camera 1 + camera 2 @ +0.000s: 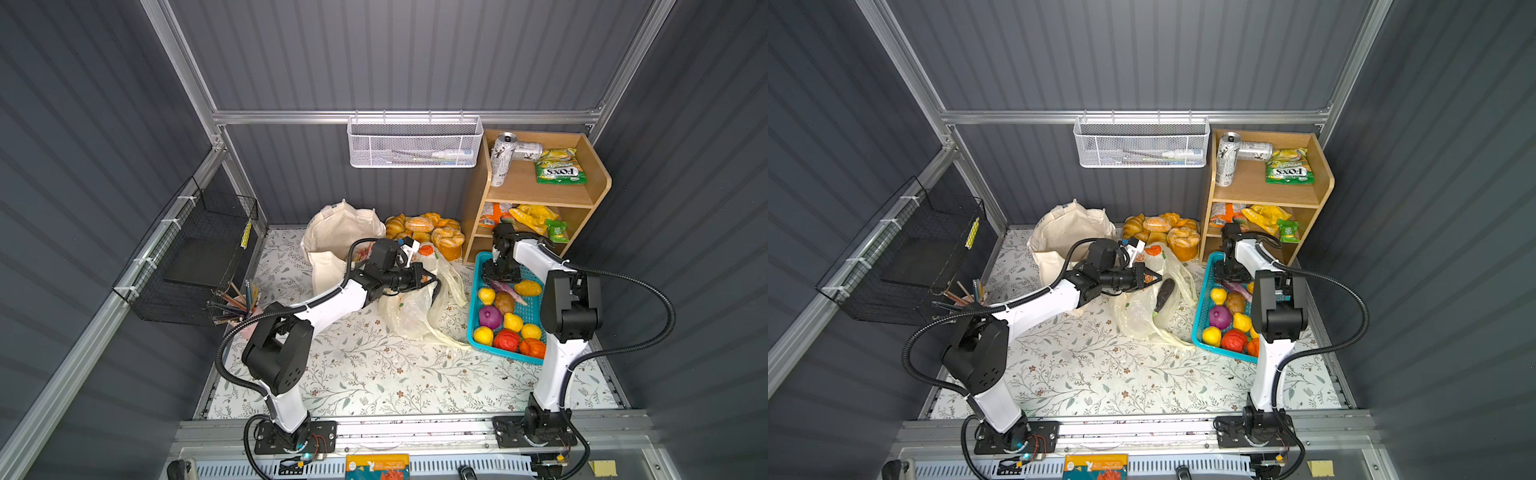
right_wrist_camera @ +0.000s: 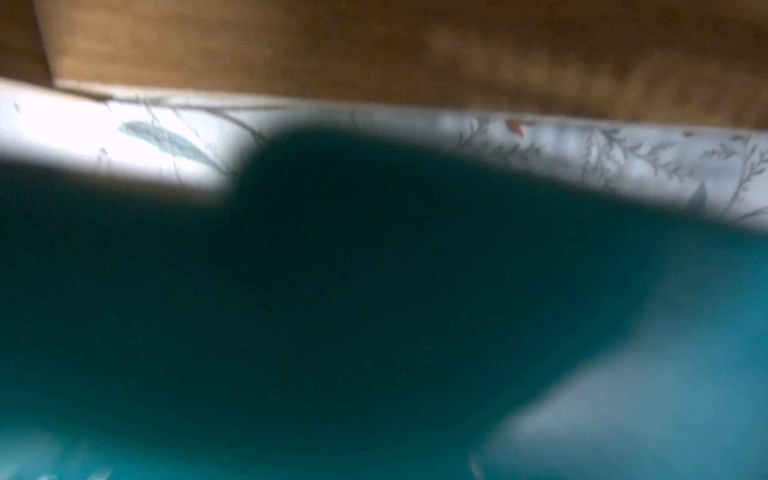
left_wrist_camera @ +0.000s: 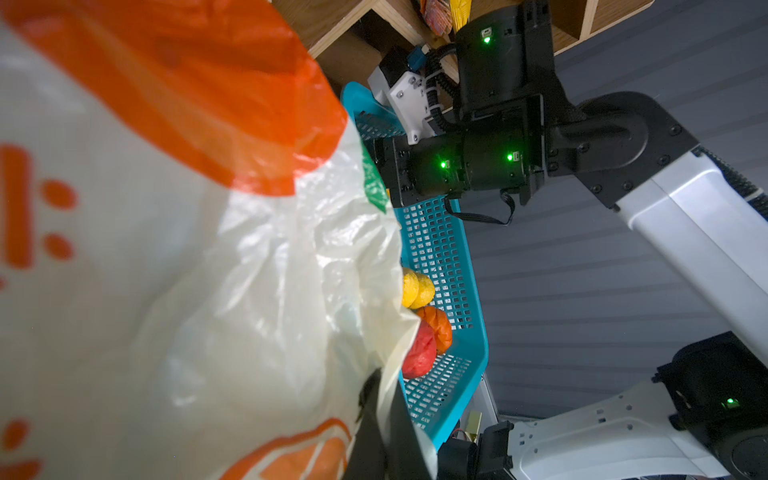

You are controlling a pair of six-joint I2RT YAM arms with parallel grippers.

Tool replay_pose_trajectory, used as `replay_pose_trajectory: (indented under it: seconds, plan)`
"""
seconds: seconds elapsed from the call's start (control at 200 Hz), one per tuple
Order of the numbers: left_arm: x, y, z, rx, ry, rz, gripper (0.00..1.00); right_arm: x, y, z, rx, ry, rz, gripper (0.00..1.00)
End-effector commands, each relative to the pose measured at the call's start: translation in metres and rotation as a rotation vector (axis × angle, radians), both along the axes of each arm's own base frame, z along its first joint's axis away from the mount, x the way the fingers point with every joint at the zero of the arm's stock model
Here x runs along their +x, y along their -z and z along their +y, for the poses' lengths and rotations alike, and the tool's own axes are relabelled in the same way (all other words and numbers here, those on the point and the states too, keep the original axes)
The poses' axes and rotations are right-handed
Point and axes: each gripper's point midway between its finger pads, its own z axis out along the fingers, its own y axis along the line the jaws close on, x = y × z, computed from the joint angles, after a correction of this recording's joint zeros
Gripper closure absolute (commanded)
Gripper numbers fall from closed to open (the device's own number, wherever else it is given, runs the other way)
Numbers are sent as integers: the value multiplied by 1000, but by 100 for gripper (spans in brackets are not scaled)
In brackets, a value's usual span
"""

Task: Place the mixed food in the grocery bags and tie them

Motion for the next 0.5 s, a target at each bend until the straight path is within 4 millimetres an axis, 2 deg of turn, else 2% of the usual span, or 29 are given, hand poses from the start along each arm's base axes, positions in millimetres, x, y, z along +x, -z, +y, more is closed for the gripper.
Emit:
replay_pose_trajectory:
  seconds: [0.0, 0.095, 0.14, 0.24, 0.325, 0.385, 0.495]
  plan:
    - [-3, 3, -2, -5, 11, 15, 100, -11, 24, -1, -1, -6, 86, 27]
    - [-3, 2, -1, -4, 9, 12, 100, -13, 25, -1, -1, -12, 86, 28]
    - [-3, 2, -1, -3, 10, 10, 100, -16, 26, -1, 5, -15, 98, 32]
    - [-3, 3, 0, 3, 7, 9, 100, -23, 14, -5, -5, 19, 76, 41]
    - [-3, 3, 0, 3, 5, 10, 100, -29, 6, -15, 9, 103, 37, 44]
    - [-3, 3, 0, 1, 5, 9, 100, -31, 4, -17, 63, 148, 7, 41]
    - [-2, 2, -1, -2, 5, 11, 100, -31, 8, -14, 138, 166, 0, 29]
